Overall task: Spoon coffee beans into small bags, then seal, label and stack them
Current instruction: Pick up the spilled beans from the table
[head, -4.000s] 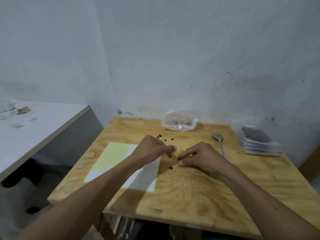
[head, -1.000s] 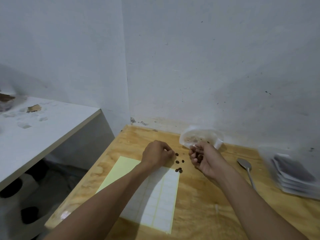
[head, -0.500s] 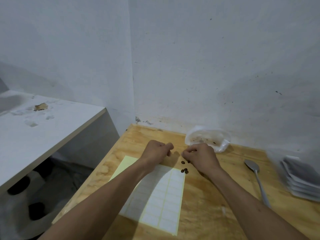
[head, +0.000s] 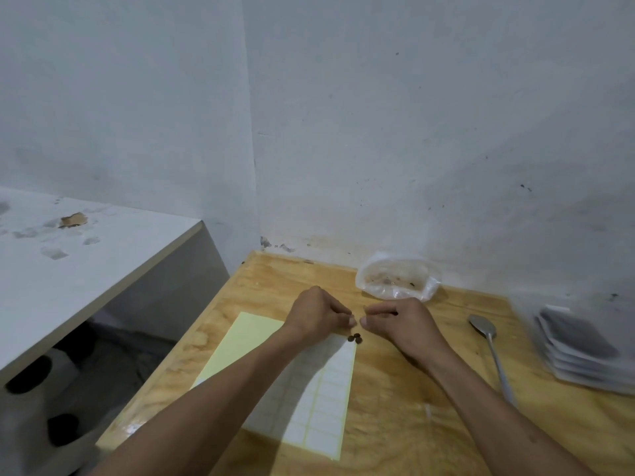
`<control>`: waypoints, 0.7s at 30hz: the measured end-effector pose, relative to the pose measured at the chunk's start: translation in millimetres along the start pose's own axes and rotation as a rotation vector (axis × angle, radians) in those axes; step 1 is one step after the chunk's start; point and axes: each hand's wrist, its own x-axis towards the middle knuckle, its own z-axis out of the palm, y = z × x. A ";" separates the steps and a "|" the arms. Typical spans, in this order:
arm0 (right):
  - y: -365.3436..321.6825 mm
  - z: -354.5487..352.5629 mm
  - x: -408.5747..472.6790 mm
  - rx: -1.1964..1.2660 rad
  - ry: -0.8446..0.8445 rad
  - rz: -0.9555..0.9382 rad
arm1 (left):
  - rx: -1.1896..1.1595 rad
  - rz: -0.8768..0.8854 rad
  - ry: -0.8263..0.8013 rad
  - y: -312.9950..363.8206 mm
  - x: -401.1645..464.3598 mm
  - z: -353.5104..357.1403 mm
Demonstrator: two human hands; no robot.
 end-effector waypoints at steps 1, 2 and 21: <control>1.5 1.6 1.6 -0.040 -0.006 -0.013 | 0.031 0.010 -0.003 -0.6 0.8 0.6; 1.9 2.7 3.7 -0.085 -0.009 -0.028 | 0.051 0.018 -0.010 -0.8 1.2 0.9; -11.1 -7.8 -27.0 0.170 -0.055 0.105 | -0.708 -0.479 0.022 15.4 -26.2 -15.4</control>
